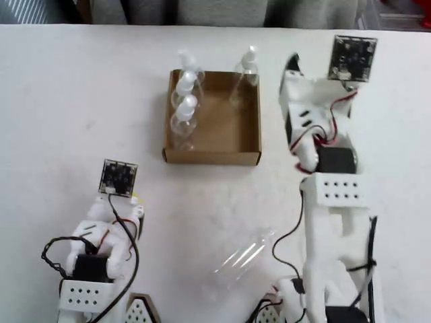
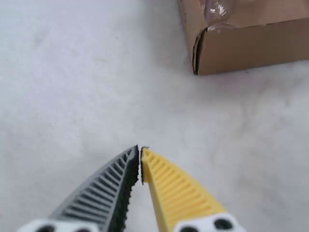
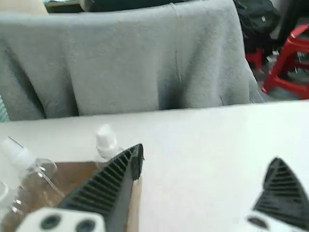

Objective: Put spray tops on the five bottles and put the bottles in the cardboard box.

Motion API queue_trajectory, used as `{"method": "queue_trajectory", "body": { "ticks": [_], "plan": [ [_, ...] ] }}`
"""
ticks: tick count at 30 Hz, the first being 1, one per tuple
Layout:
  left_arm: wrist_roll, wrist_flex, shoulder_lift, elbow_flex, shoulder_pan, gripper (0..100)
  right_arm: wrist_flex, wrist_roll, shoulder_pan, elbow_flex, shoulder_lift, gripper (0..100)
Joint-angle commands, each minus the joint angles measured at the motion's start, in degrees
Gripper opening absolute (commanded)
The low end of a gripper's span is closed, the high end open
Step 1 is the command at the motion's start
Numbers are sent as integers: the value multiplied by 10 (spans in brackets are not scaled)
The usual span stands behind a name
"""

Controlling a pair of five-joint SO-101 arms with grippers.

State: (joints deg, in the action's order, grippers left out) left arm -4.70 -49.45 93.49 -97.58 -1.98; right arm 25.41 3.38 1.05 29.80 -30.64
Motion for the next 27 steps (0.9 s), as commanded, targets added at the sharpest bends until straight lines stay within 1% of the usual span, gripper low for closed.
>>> {"method": "queue_trajectory", "body": {
  "ticks": [1,3,5,7,10,13,15,17,21,24,27],
  "plan": [
    [-4,-3,5,2,-5,35,114,-1,-76,14,-48,193],
    [-4,-4,5,2,-5,35,167,-4,-105,19,-51,110],
    [-4,-4,5,2,-4,35,234,-37,-118,19,-52,56],
    [-4,-4,5,2,-4,35,313,-79,-116,18,-53,54],
    [-4,-4,5,2,-4,35,432,-113,-98,18,-49,84],
    [-4,-4,5,2,-6,35,512,-142,-87,20,-48,104],
    [-4,-4,5,2,-6,35,542,-162,-88,21,-47,107],
    [-4,-5,5,2,-7,35,562,-178,-102,23,-47,108],
    [-4,-5,5,2,-7,35,562,-226,-139,55,-47,110],
    [-4,-5,4,2,-7,35,506,-247,-160,98,-47,123],
    [-4,-5,4,2,-7,35,415,-248,-175,162,-47,207]
  ]
}}
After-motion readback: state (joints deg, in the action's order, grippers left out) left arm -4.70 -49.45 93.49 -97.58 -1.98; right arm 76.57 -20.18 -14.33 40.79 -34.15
